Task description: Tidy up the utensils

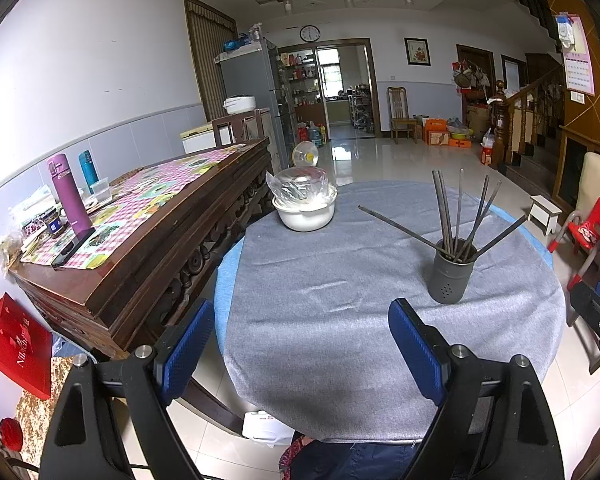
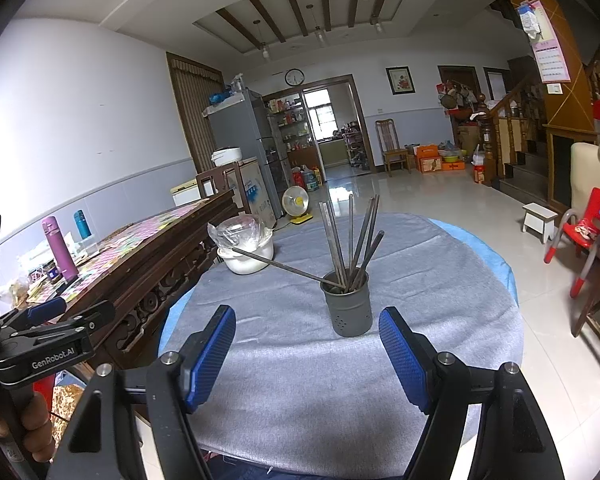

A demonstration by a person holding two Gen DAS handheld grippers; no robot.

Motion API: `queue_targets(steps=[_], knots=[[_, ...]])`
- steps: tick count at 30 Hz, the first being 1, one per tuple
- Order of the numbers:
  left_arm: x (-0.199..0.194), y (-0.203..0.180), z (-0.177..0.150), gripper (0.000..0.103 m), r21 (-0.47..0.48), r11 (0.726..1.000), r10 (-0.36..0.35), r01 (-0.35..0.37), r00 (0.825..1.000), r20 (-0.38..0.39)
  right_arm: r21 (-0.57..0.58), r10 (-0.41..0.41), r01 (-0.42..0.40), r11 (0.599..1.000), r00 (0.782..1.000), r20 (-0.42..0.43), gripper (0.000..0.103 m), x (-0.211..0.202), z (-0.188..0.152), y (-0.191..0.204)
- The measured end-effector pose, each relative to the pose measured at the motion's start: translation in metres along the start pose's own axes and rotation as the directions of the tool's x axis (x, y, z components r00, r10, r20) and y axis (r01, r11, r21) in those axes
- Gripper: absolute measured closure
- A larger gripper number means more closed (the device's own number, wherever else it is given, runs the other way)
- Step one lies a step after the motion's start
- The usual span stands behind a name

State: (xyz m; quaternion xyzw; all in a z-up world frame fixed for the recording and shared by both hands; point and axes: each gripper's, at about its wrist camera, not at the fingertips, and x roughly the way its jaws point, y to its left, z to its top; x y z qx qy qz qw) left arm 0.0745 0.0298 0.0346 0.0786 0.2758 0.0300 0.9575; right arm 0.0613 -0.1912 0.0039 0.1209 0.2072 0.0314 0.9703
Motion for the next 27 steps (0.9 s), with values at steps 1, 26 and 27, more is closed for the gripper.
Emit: queue_targets(steps=[1,26,27], knots=[[-0.0002,-0.0002,-0.0001,0.014,-0.001,1.0,0.001,-0.001,1.0,0.0,0.0,0.0,0.0,1.0,1.0,0.0,0.025,0.0,0.0001,-0.0001],[-0.0009,0.0015,-0.0005,0.014,-0.005,1.0,0.008,-0.008,1.0,0.001,0.01,-0.018,0.017,1.0,1.0,0.016,0.025,-0.0057,0.0046,0.0006],[-0.0009,0.0016,-0.0005,0.014,-0.005,1.0,0.007,-0.007,1.0,0.001,0.009,-0.018,0.018,1.0,1.0,0.016,0.025,-0.0057,0.0047,0.0003]])
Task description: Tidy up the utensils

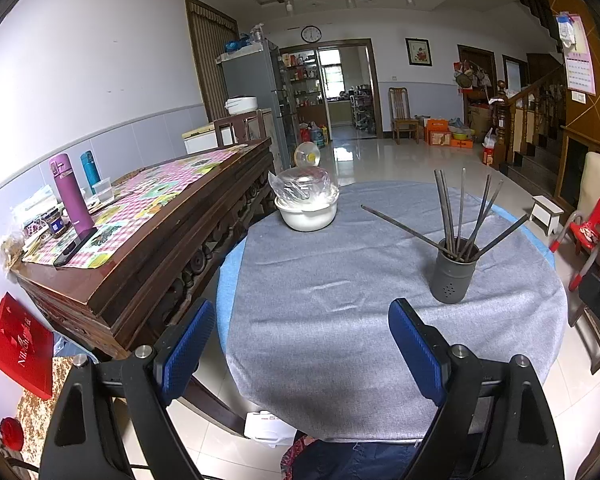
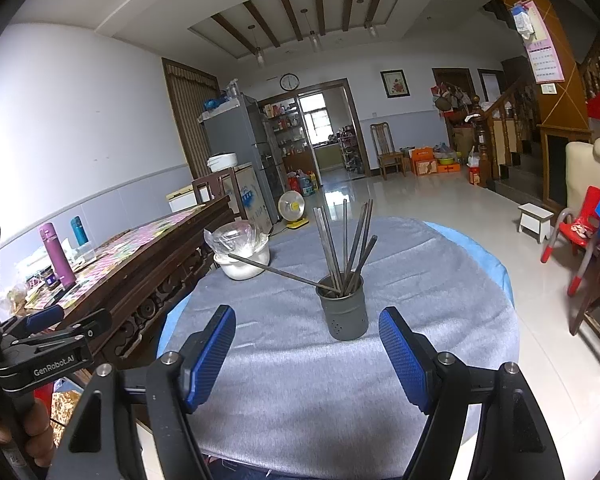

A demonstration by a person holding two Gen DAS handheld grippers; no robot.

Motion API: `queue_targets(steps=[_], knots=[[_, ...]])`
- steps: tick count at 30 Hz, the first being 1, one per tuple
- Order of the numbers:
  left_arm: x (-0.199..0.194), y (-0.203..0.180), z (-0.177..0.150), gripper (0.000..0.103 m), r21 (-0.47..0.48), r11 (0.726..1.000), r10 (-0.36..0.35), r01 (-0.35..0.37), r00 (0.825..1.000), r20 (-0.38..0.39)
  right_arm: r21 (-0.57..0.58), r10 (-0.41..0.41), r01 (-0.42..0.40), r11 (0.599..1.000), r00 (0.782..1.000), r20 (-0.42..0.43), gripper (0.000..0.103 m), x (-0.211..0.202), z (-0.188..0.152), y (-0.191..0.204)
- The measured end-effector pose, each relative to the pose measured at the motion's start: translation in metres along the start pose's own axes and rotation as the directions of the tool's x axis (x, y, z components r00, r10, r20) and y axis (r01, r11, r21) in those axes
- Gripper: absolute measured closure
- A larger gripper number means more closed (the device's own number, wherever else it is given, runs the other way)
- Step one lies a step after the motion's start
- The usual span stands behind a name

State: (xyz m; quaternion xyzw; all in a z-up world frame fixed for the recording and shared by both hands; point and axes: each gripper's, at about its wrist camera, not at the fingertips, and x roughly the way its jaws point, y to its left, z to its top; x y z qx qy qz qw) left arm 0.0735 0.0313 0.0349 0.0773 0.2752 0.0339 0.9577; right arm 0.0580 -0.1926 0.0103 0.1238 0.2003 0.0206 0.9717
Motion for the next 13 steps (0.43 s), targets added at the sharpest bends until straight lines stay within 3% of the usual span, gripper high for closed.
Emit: queue_targets(steps=[9,13], knots=[[0.003,0.0,-0.002,0.014,-0.002,1.0,-0.017,0.017,1.0,-0.002,-0.004,-0.002,0.001,1.0,1.0,-0.02,0.025,0.009,-0.001,-0.001],[0.03,-0.001,-0.005,0.014,-0.035,0.998,-0.06,0.058,0.996,-0.063,0.025,-0.06,0.061,0.998,0.997,-0.046,0.025,0.034,0.001,-0.025]])
